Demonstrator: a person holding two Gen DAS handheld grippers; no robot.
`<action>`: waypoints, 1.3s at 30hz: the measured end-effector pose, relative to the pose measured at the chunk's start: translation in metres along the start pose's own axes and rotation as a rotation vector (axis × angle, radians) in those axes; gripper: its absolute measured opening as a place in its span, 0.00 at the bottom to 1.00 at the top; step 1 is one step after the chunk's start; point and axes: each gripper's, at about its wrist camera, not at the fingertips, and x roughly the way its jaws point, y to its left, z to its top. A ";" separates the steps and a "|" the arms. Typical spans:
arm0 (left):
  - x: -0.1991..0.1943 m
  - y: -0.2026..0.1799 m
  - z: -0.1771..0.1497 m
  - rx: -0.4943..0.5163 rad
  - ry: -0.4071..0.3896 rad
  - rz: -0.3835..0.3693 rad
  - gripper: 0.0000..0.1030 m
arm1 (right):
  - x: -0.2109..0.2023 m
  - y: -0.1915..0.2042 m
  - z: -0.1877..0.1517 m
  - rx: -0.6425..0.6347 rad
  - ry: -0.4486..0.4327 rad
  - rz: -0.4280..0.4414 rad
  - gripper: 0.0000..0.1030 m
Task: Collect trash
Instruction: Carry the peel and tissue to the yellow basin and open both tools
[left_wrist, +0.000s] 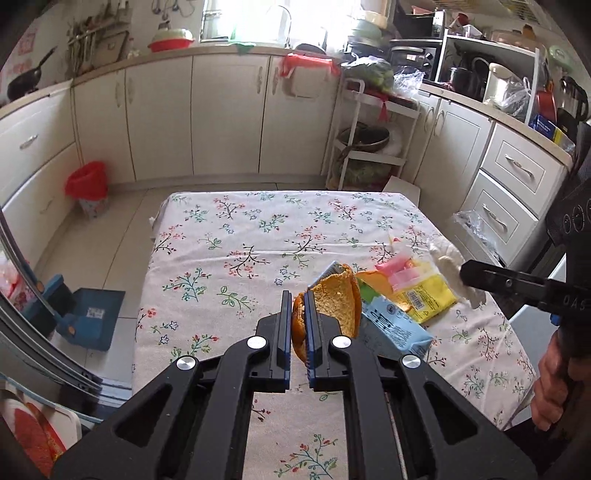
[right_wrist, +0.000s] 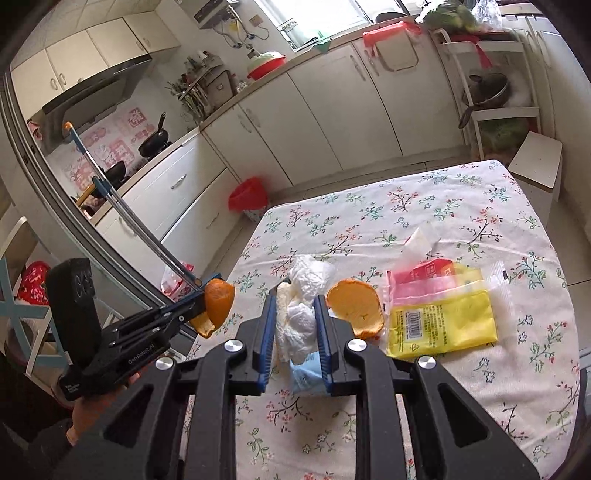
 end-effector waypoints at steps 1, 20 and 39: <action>-0.002 -0.002 -0.001 0.005 -0.002 0.002 0.06 | -0.001 0.001 -0.002 -0.002 0.001 0.000 0.21; -0.080 -0.035 -0.062 0.013 -0.043 0.021 0.06 | -0.060 0.038 -0.072 -0.056 -0.018 0.017 0.22; -0.126 -0.047 -0.143 -0.061 0.009 -0.012 0.06 | -0.087 0.036 -0.160 0.045 0.078 0.001 0.22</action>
